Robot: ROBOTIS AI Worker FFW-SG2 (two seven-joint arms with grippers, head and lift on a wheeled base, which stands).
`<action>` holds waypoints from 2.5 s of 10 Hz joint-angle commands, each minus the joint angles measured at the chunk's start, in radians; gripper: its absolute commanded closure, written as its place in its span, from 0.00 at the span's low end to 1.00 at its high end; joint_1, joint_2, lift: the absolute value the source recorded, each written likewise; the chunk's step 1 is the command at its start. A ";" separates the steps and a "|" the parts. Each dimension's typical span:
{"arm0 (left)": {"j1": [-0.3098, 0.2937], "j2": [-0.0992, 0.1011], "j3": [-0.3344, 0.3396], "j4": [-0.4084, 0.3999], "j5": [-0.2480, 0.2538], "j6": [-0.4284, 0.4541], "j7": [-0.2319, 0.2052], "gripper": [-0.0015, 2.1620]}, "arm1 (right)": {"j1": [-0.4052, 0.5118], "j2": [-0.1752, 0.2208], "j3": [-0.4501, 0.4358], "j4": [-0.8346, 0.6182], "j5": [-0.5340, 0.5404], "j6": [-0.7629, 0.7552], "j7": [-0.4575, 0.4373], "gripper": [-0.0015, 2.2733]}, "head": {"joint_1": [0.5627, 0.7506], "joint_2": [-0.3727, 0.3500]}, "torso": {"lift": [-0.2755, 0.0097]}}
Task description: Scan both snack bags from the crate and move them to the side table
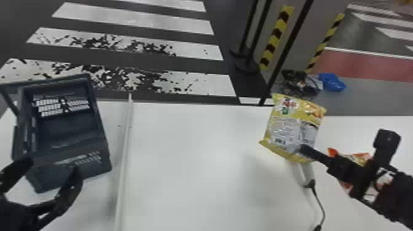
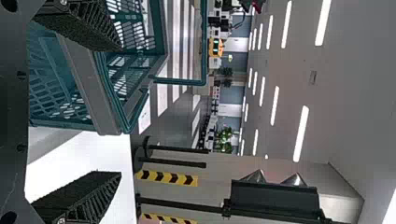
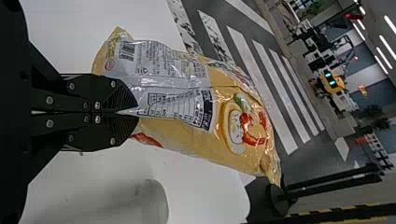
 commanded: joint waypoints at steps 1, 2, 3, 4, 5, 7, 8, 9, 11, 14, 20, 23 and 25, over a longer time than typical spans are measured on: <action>0.000 0.001 0.000 -0.001 -0.002 0.001 0.001 0.02 | -0.014 -0.011 -0.031 0.058 -0.020 -0.084 -0.030 0.99 | 0.70 0.14 | 0.62; 0.000 0.001 0.000 -0.002 -0.002 0.001 0.001 0.02 | -0.025 -0.015 -0.042 0.118 -0.018 -0.173 -0.072 0.98 | 0.70 0.09 | 0.62; 0.000 0.001 0.000 -0.002 -0.003 0.004 0.003 0.02 | -0.043 -0.019 -0.045 0.185 -0.020 -0.265 -0.110 0.98 | 0.70 0.05 | 0.62; 0.002 0.001 0.003 -0.001 -0.005 0.004 0.003 0.02 | -0.068 -0.022 -0.054 0.259 -0.020 -0.345 -0.141 0.99 | 0.70 0.03 | 0.62; 0.002 0.001 0.006 -0.001 -0.005 0.004 0.003 0.02 | -0.092 -0.027 -0.062 0.330 -0.023 -0.434 -0.178 0.99 | 0.70 0.03 | 0.62; 0.002 -0.001 0.009 0.002 -0.005 0.004 0.004 0.02 | -0.155 -0.056 -0.086 0.495 -0.038 -0.603 -0.262 0.99 | 0.70 0.03 | 0.62; 0.002 0.001 0.009 0.004 -0.005 0.008 0.004 0.02 | -0.191 -0.077 -0.094 0.598 -0.046 -0.704 -0.279 0.98 | 0.70 0.03 | 0.62; -0.001 0.001 0.009 0.005 -0.005 0.004 0.004 0.02 | -0.221 -0.105 -0.096 0.704 -0.069 -0.805 -0.299 0.99 | 0.70 0.03 | 0.62; -0.020 0.003 -0.002 0.021 -0.002 0.008 0.004 0.02 | -0.269 -0.166 -0.088 0.890 -0.069 -0.919 -0.328 0.98 | 0.70 0.03 | 0.62; -0.049 0.013 -0.029 0.041 0.005 0.004 0.004 0.02 | -0.292 -0.215 -0.063 1.020 -0.041 -0.968 -0.352 0.93 | 0.70 0.03 | 0.62; -0.046 0.018 -0.031 0.039 0.008 0.001 0.004 0.02 | -0.293 -0.228 -0.024 1.029 -0.011 -0.894 -0.394 0.00 | 0.70 0.03 | 0.62; -0.044 0.018 -0.029 0.036 0.008 0.001 0.004 0.02 | -0.249 -0.205 -0.030 0.939 -0.029 -0.949 -0.395 0.02 | 0.70 0.03 | 0.62; -0.043 0.016 -0.026 0.031 0.008 0.001 0.006 0.02 | -0.168 -0.128 -0.014 0.728 -0.001 -0.952 -0.402 0.02 | 0.70 0.03 | 0.62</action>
